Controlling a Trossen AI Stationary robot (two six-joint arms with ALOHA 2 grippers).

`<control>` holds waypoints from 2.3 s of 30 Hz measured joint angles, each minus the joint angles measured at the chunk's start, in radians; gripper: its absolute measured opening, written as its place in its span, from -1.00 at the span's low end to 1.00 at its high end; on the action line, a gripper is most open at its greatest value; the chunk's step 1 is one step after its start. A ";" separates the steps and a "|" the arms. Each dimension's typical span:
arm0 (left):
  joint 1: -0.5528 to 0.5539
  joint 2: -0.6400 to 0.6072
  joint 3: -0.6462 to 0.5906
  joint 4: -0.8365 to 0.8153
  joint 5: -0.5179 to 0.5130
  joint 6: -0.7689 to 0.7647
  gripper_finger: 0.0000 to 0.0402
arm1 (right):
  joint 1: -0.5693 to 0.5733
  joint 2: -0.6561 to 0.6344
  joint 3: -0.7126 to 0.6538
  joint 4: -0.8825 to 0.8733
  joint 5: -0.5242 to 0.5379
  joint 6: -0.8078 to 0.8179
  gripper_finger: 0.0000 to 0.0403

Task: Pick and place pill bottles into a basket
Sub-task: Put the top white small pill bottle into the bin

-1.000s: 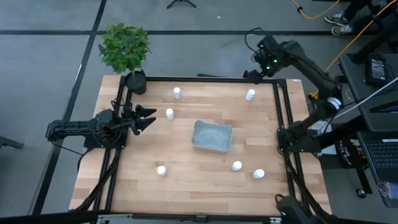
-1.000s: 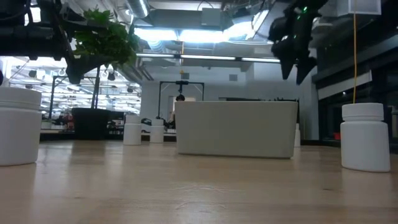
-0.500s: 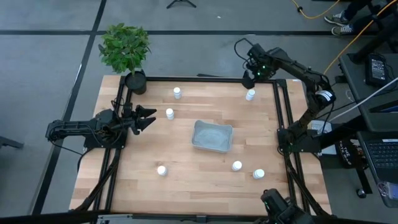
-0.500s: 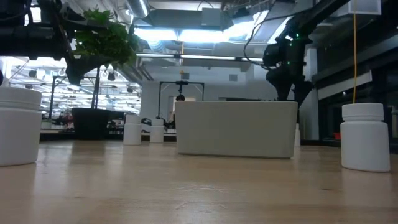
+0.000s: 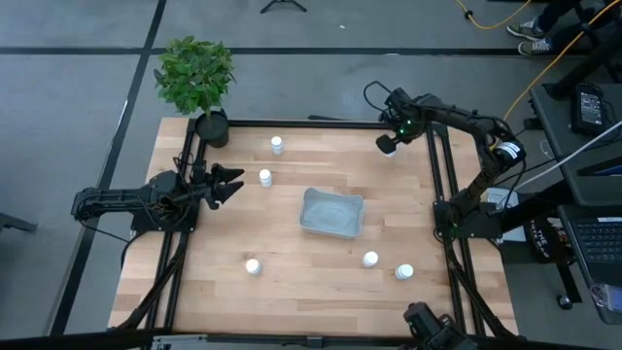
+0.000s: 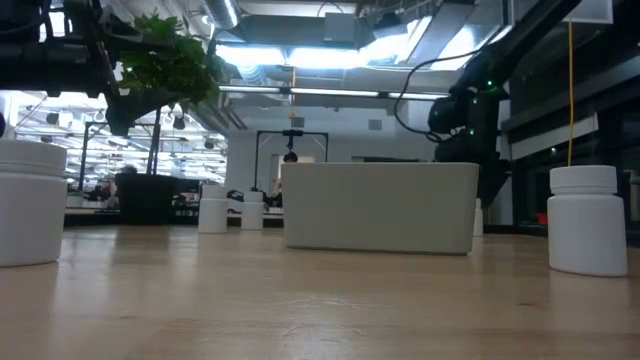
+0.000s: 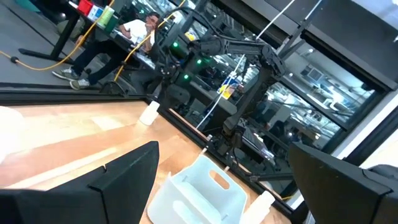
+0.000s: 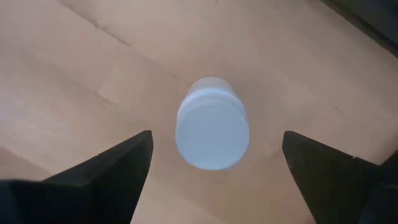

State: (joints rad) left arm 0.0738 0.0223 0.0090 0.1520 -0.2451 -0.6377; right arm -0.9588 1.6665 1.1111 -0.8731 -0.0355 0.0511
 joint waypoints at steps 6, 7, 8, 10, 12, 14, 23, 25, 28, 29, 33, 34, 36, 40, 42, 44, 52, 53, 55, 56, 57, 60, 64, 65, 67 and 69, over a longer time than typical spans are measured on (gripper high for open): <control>0.000 0.000 0.000 0.000 -0.025 -0.003 0.74 | 0.000 0.000 -0.039 0.078 0.003 -0.006 0.78; 0.000 0.000 0.000 0.000 -0.032 -0.003 0.74 | 0.000 0.000 -0.043 0.091 0.003 -0.007 0.78; 0.000 0.000 0.000 0.000 -0.039 -0.003 0.74 | 0.000 0.000 -0.046 0.107 0.003 -0.007 0.78; 0.000 0.000 0.000 0.000 -0.052 -0.003 0.74 | 0.000 0.000 -0.050 0.136 0.003 -0.006 0.78; 0.000 0.000 0.000 0.000 -0.053 -0.003 0.74 | 0.000 0.000 -0.050 0.151 0.003 -0.006 0.78; 0.000 0.000 0.000 0.000 -0.053 -0.003 0.74 | 0.000 0.000 -0.050 0.147 0.008 -0.005 0.78; 0.000 0.000 0.000 0.000 -0.053 -0.003 0.74 | 0.000 0.000 -0.050 0.129 0.015 -0.007 0.78; 0.000 0.000 0.000 -0.002 -0.054 -0.003 0.74 | 0.000 0.000 -0.050 0.129 0.016 -0.007 0.78; 0.000 0.000 0.000 -0.004 -0.060 0.017 0.74 | 0.000 0.000 -0.050 0.134 0.025 -0.014 0.78; 0.000 0.000 0.000 -0.004 -0.068 0.023 0.74 | 0.000 0.002 -0.050 0.141 0.037 -0.024 0.78; 0.000 0.000 0.000 -0.004 -0.079 0.031 0.74 | 0.000 0.019 -0.050 0.139 0.042 -0.034 0.78; 0.000 0.000 0.000 -0.004 -0.078 0.031 0.74 | 0.000 0.025 -0.050 0.133 0.042 -0.034 0.78; 0.000 0.000 0.000 -0.006 -0.078 0.031 0.74 | 0.000 0.039 -0.050 0.133 0.042 -0.033 0.78; 0.000 0.000 0.000 -0.006 -0.078 0.031 0.74 | 0.002 0.048 -0.050 0.132 0.042 -0.029 0.78; 0.000 0.000 0.000 -0.006 -0.077 0.030 0.74 | 0.003 0.048 -0.050 0.132 0.043 -0.017 0.78; 0.000 0.000 0.000 -0.006 -0.077 0.030 0.74 | 0.003 0.048 -0.050 0.128 0.043 -0.003 0.76; 0.000 0.000 0.000 -0.007 -0.078 0.030 0.74 | 0.004 0.048 -0.050 0.105 0.042 -0.002 0.34; 0.000 0.000 0.000 -0.007 -0.078 0.030 0.74 | 0.004 0.048 -0.050 0.102 0.042 -0.002 0.26; 0.000 0.000 0.000 -0.007 -0.078 0.030 0.74 | 0.004 0.048 -0.050 0.098 0.042 -0.002 0.11; 0.000 0.000 0.000 -0.007 -0.078 0.030 0.74 | 0.007 0.048 -0.050 0.097 0.042 -0.002 0.03; 0.000 0.000 0.000 -0.007 -0.078 0.030 0.74 | 0.008 0.047 -0.050 0.097 0.042 -0.003 -0.04; 0.000 0.000 0.000 -0.009 -0.078 0.030 0.74 | 0.016 0.046 -0.050 0.096 0.046 -0.004 -0.14; 0.000 0.000 0.000 -0.029 -0.088 0.030 0.74 | 0.028 0.046 -0.050 0.097 0.046 -0.003 -0.14; 0.000 0.000 0.000 -0.034 -0.094 0.030 0.74 | 0.031 0.046 -0.050 0.096 0.045 -0.003 -0.14; 0.000 0.000 0.000 -0.040 -0.106 0.030 0.74 | 0.040 0.046 -0.050 0.096 0.045 -0.003 -0.10; 0.000 0.000 0.000 -0.046 -0.116 0.031 0.74 | 0.049 0.046 -0.050 0.095 0.039 -0.003 -0.05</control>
State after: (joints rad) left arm 0.0738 0.0227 0.0087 0.1060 -0.3612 -0.6071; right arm -0.9099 1.7123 1.0615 -0.7785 0.0033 0.0479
